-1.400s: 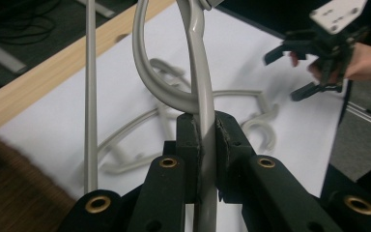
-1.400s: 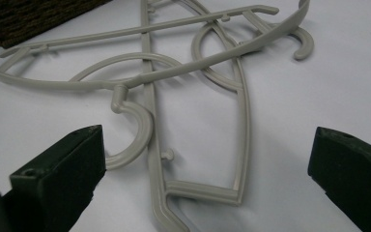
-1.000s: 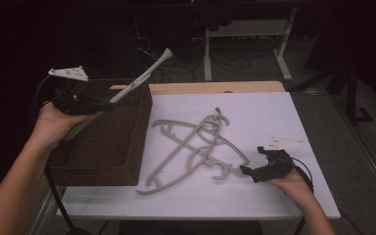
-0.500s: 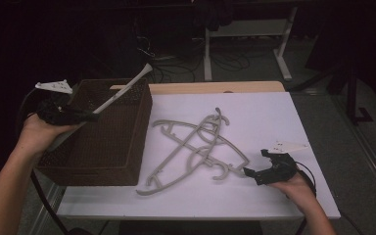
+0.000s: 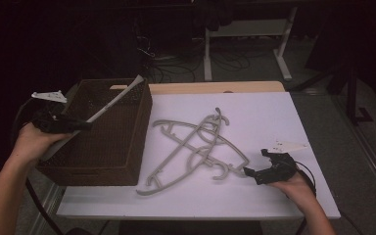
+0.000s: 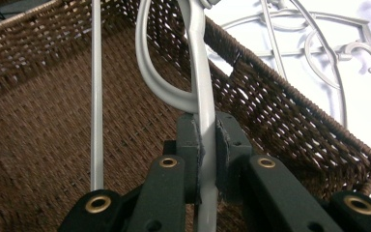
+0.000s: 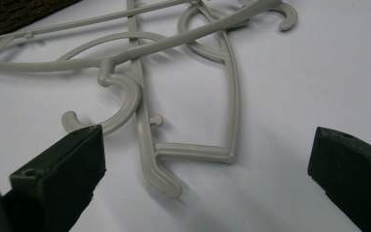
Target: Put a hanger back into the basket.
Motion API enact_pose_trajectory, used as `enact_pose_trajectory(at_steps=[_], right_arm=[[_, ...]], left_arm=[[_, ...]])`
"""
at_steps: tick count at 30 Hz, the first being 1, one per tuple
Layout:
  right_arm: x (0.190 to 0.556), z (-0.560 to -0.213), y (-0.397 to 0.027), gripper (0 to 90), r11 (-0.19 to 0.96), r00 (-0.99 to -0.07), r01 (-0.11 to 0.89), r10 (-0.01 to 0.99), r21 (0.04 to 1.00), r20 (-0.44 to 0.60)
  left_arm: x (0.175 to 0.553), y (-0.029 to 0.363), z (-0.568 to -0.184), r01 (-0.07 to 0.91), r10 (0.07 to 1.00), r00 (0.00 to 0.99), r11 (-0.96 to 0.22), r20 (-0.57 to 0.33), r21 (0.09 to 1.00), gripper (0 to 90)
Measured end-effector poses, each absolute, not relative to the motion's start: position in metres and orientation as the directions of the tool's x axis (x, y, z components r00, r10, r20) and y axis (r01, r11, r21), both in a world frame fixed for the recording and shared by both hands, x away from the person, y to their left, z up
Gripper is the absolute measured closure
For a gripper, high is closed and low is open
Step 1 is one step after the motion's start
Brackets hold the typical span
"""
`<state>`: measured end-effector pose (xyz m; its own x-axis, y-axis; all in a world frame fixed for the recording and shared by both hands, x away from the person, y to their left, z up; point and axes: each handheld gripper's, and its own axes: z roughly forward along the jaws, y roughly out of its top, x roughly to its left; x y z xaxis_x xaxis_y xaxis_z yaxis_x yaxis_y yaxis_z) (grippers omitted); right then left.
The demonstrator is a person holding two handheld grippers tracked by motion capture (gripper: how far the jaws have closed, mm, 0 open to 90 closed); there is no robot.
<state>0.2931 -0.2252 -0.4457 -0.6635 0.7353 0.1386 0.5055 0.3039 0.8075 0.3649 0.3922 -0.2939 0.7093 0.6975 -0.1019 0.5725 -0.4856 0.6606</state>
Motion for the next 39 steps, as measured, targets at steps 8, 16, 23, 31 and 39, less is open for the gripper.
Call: enact_pose_trajectory(at_steps=[8,16,23,31,39], right_arm=[[0.293,-0.445,-0.226,0.0,0.304,-0.662,0.506,0.737,0.807,0.138],[0.293,-0.445,-0.226,0.0,0.303,-0.662,0.505,0.737,0.808,0.138],[0.293,-0.446,-0.225,0.0,0.31,-0.665,0.502,0.735,0.807,0.132],[0.294,-0.446,-0.225,0.0,0.309,-0.665,0.502,0.735,0.808,0.132],[0.294,-0.445,-0.225,0.0,0.311,-0.666,0.501,0.735,0.808,0.13]], left_arm=[[0.37,0.389,-0.313,0.594,0.701,0.705,-0.506,-0.103,0.626,81.9],[0.376,0.398,-0.332,0.611,0.691,0.706,-0.486,-0.153,0.624,81.8],[0.383,0.397,-0.351,0.642,0.697,0.697,-0.502,-0.168,0.58,81.6],[0.383,0.408,-0.359,0.637,0.727,0.673,-0.474,-0.138,0.608,54.3],[0.374,0.41,-0.343,0.588,0.713,0.682,-0.403,-0.162,0.702,32.5]])
